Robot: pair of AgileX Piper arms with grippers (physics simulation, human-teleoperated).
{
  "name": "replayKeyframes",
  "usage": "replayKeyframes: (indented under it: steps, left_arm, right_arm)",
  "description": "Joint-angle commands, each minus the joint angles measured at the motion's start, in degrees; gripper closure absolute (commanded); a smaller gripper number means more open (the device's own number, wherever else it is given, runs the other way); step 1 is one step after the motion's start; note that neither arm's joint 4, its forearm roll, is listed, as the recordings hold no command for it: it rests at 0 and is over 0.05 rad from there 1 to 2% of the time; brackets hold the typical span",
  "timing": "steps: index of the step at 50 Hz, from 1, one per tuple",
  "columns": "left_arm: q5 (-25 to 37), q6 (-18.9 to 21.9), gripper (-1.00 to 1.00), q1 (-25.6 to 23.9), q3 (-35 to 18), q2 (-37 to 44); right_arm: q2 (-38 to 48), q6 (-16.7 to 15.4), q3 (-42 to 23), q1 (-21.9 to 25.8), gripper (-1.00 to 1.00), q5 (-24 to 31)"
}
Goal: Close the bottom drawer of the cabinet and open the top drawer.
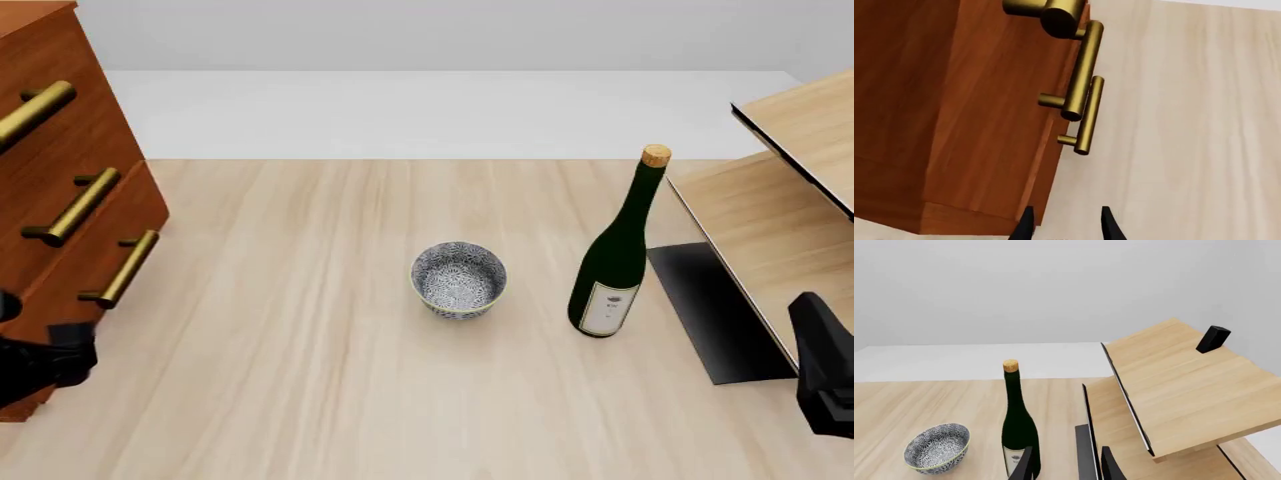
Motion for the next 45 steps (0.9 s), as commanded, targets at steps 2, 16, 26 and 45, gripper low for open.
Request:
replayKeyframes:
  steps: [2,16,26,45]
  left_arm:
    - [-0.1,1.6,-1.00,3.0,0.6,-1.5]
    - [2.0,1.6,-1.00,3.1,-0.1,-3.8]
    - [5.5,0.0,-1.00,-0.8,-1.1,-5.9]
    - [14.1,-7.1,-1.00,-15.3,-4.2,-8.1]
  right_arm:
    - [-0.3,-0.1,0.0,0.0,-1.00,0.3]
    - [-0.4,-0.1,-0.1,0.1,-1.00,0.4]
    - [0.0,-0.1,-0.1,0.1,-1.00,0.1]
    - [0.2,0.3,-0.1,0.0,-1.00,-0.2]
